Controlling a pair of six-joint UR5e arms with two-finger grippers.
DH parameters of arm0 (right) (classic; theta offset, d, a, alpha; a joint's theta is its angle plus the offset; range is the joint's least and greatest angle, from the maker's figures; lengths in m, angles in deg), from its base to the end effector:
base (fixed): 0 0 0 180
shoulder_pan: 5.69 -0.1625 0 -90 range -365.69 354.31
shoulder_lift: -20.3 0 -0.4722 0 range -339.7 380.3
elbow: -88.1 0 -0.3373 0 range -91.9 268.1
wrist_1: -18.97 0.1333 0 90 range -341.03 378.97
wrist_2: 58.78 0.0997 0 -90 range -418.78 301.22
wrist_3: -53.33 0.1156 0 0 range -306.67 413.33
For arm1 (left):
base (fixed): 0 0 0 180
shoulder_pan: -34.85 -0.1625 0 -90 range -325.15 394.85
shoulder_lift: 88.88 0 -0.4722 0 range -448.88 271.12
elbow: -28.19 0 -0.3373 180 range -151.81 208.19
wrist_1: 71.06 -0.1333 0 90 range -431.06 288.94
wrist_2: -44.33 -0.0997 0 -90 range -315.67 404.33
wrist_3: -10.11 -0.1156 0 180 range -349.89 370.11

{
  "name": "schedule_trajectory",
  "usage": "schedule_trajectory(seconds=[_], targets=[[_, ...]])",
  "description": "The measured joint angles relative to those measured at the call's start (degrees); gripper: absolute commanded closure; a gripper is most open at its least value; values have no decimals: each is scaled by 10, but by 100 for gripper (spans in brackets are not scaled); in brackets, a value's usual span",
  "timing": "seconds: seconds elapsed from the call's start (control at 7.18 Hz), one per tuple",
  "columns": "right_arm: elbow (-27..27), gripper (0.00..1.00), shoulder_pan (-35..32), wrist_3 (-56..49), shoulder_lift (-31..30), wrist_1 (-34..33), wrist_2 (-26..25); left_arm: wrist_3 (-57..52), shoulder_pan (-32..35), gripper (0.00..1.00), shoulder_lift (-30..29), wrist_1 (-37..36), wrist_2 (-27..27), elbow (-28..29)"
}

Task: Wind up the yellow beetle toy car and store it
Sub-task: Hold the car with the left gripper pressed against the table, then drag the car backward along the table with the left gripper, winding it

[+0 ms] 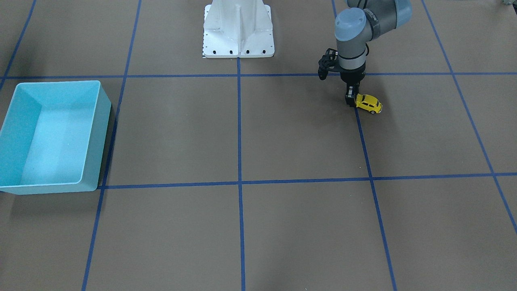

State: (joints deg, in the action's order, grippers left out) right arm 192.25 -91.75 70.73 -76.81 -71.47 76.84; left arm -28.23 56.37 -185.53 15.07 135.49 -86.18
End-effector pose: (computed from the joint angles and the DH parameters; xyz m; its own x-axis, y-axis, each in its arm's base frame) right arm 0.0241 -0.3872 0.6586 0.6809 0.1723 0.7119 -0.1418 0.9846 -0.1026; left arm 0.4033 -0.2998 0.5150 -0.2326 0.9347 0.2689 -0.8714 -0.3231 0.3691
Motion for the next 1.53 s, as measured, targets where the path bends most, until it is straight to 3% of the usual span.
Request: schedule_trajectory(seconds=[0.28,0.7,1.11,1.53], targets=[[0,0,0,0,1,0,0,1,46,100,0,-2,7,-14],[0,0,2,0,1,0,0,5,174,100,-23,-7,53,5],[0,0,10,0,1,0,0,-26,258,100,-114,-13,125,104],[3,0,11,0,-1,-1,0,-94,273,100,-196,-5,218,211]])
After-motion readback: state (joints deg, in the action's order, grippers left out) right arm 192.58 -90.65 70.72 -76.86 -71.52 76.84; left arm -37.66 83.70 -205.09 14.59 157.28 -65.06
